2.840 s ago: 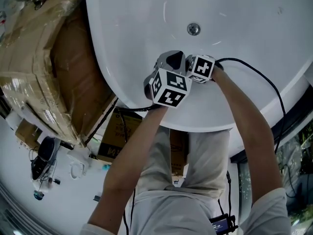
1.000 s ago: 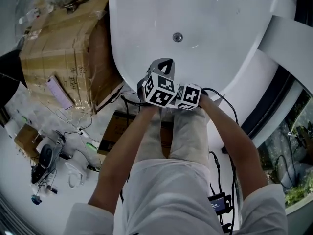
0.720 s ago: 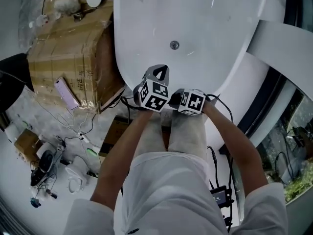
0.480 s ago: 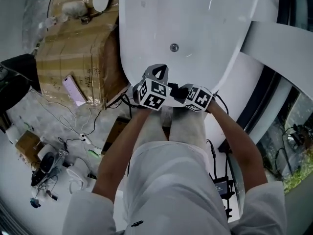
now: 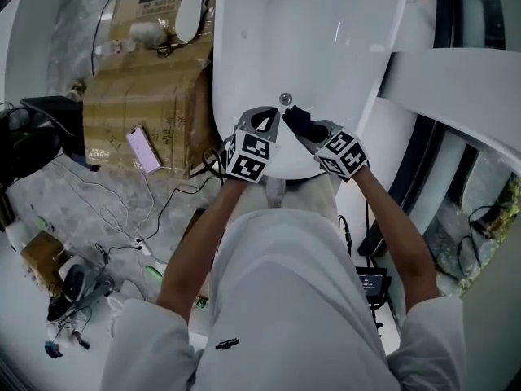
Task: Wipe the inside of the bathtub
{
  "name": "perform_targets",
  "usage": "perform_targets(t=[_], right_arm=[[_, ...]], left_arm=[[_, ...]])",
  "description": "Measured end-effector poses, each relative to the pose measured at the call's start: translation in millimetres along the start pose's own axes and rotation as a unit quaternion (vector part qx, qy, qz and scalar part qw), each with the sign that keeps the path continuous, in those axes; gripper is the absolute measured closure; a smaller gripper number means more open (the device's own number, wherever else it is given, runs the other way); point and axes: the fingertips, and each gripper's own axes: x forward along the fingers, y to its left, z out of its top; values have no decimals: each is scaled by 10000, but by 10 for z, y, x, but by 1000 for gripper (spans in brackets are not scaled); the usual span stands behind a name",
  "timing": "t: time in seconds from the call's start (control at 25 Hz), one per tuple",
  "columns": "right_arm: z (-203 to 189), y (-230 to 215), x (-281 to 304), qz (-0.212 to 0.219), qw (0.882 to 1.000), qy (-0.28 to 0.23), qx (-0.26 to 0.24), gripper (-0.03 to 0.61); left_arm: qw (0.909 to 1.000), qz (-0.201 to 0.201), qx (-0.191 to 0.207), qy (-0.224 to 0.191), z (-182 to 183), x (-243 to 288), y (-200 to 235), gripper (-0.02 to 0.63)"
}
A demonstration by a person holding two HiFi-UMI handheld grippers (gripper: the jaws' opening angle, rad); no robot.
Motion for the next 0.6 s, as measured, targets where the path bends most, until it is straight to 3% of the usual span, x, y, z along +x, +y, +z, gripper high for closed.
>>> perform_targets(t=[0.32,0.48,0.6], right_arm=[[928,129,-762,-652,9906,-1203,-49,529],[1282,265,-1156,-889,9815,-1667,-312,529],[1539,394,-1484,-1033,9716,-2074,-472,529]], left_arm=[[9960,-140,-269,-836,620,-613,-67,618],[9932,-52,123,-1155,896,-987,-102,618],[9901,-29,183,-1390,1104,-1285,-145,618]])
